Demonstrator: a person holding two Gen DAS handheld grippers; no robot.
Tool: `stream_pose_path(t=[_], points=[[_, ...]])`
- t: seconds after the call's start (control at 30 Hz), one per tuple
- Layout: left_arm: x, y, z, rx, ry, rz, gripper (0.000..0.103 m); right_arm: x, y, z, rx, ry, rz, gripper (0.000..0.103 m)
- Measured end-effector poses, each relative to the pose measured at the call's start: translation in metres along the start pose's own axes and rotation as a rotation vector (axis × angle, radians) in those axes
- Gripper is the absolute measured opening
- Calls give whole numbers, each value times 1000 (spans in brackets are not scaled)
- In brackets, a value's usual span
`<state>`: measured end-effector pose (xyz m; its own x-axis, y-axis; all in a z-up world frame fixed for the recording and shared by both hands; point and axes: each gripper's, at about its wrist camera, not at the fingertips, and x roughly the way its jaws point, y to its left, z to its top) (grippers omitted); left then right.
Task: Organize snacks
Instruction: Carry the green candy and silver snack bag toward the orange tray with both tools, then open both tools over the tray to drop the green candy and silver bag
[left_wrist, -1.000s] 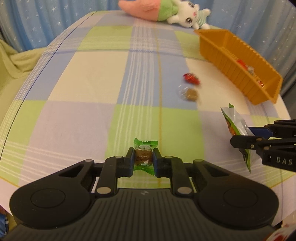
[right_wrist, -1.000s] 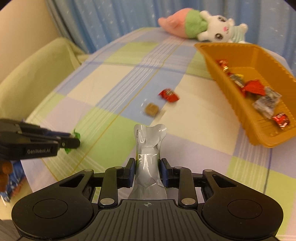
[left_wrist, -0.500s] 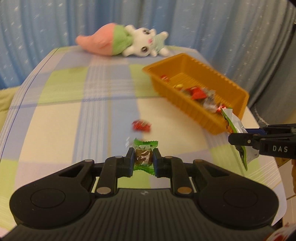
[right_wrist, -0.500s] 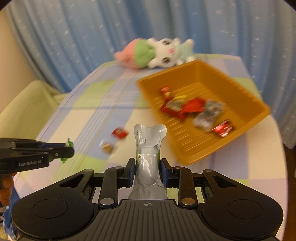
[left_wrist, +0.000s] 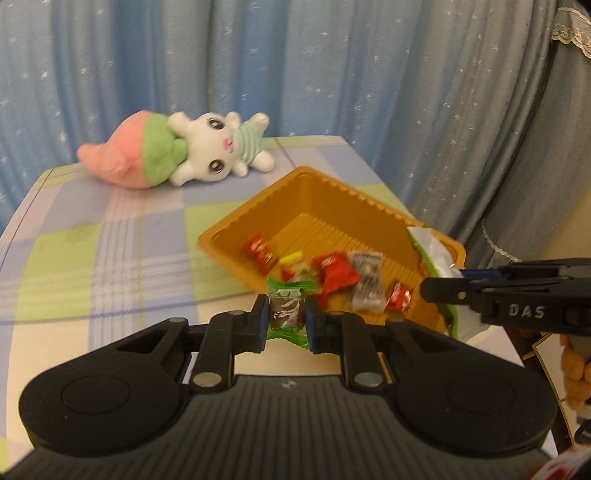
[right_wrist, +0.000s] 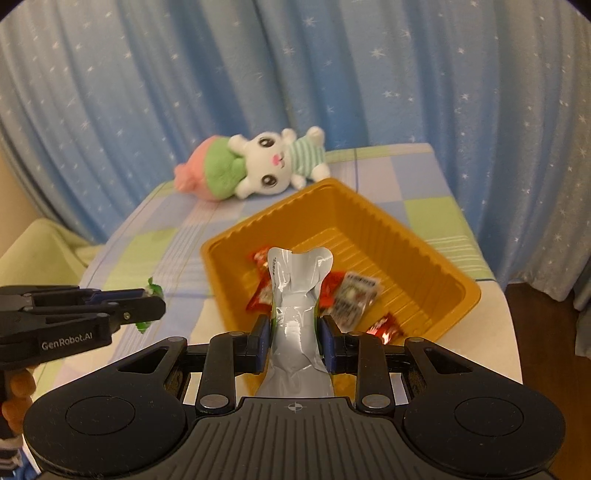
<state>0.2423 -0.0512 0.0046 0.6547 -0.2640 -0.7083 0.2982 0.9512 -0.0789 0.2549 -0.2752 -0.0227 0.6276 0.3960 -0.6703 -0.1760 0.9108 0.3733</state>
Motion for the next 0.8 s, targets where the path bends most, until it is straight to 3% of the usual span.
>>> stream_pose_path(t=[0.33, 0.8], points=[[40, -17, 25, 32, 20, -32, 18, 25, -34, 13, 182, 2, -114, 30], [67, -22, 34, 49, 52, -47, 18, 45, -58, 18, 285, -1, -146, 30]])
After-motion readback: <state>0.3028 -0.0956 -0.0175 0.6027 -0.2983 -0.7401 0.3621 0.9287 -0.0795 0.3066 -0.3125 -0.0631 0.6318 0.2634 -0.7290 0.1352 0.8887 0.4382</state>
